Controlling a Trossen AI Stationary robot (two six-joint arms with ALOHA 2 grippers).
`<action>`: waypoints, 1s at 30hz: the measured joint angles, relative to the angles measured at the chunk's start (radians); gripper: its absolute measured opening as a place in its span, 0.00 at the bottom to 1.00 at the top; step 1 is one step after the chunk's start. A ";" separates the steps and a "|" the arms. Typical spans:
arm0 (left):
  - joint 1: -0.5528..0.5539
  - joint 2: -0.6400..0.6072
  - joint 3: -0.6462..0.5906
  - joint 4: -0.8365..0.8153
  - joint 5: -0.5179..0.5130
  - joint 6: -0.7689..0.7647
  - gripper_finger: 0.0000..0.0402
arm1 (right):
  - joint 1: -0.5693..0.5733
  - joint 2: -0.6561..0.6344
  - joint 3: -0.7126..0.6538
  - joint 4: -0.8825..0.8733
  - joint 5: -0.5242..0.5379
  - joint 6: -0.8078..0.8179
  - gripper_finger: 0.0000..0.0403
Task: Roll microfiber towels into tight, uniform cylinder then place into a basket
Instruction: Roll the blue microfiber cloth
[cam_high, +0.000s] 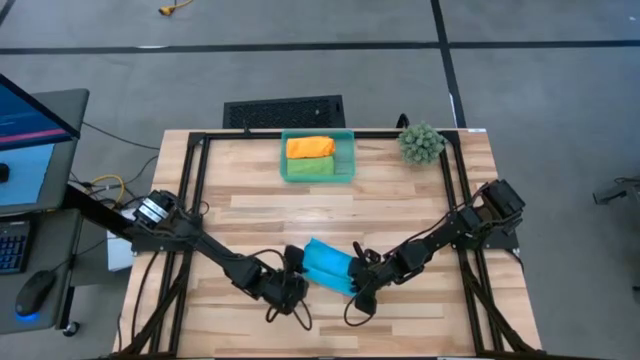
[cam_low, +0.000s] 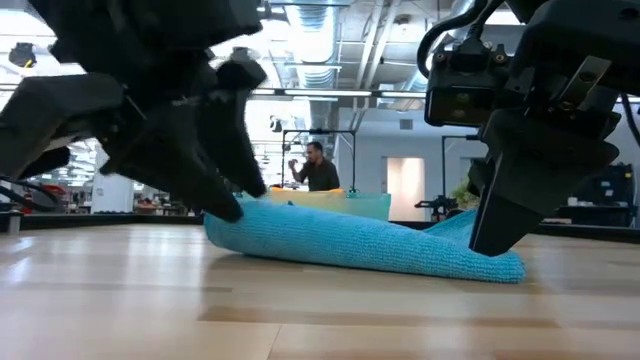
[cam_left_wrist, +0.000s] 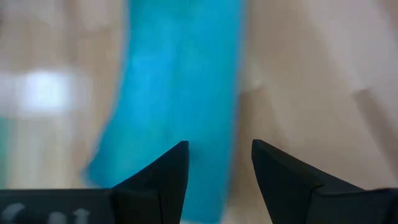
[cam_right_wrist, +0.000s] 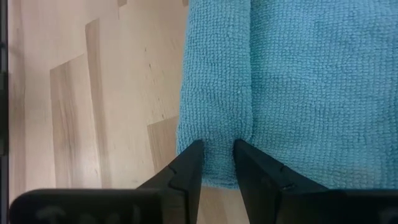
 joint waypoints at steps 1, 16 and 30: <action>0.007 0.010 0.002 0.011 0.035 0.014 0.42 | 0.001 0.000 0.000 0.001 0.000 0.000 0.30; 0.072 0.082 0.005 -0.008 0.134 -0.030 0.42 | -0.002 0.000 0.000 0.001 -0.008 -0.005 0.30; 0.118 0.091 0.005 -0.012 0.194 -0.100 0.10 | 0.001 0.001 -0.001 0.055 -0.028 -0.060 0.47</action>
